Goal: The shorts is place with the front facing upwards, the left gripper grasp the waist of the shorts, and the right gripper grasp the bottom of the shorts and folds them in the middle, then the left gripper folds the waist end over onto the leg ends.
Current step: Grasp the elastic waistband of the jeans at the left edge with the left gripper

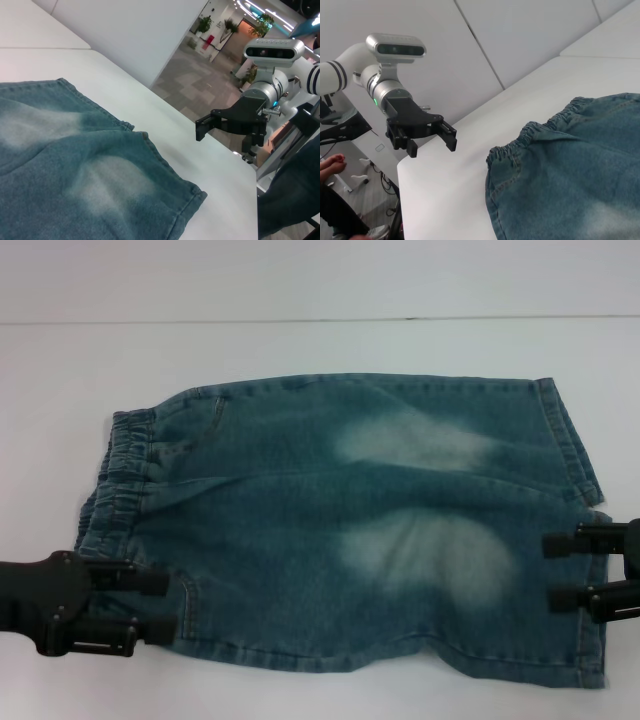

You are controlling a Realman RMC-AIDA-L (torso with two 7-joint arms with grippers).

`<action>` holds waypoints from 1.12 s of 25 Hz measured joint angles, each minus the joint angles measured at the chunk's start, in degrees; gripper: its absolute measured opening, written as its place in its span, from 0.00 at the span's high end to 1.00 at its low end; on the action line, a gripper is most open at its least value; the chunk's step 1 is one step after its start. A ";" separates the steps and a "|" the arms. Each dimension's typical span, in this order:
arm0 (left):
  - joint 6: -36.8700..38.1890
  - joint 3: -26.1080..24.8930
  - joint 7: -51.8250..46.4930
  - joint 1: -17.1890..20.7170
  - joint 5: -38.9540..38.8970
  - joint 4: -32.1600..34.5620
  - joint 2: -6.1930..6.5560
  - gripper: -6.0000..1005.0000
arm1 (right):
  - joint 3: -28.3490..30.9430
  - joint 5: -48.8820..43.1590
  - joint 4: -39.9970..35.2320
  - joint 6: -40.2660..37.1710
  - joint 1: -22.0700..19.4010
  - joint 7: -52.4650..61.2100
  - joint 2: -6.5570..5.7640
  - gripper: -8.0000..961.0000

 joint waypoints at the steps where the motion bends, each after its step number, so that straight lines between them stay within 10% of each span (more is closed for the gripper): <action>1: -0.02 0.00 -0.02 0.00 0.00 0.00 0.00 0.25 | 0.00 0.00 -0.03 -0.04 0.00 0.00 0.03 0.05; 16: -1.17 -0.90 -0.71 -0.25 2.51 0.85 0.47 0.25 | 0.01 0.00 -0.05 -0.03 0.02 0.00 0.15 0.05; 28: -14.89 -7.00 -5.17 -1.32 19.56 5.70 2.53 0.25 | 0.14 0.00 -0.14 -0.02 0.27 0.09 0.20 0.05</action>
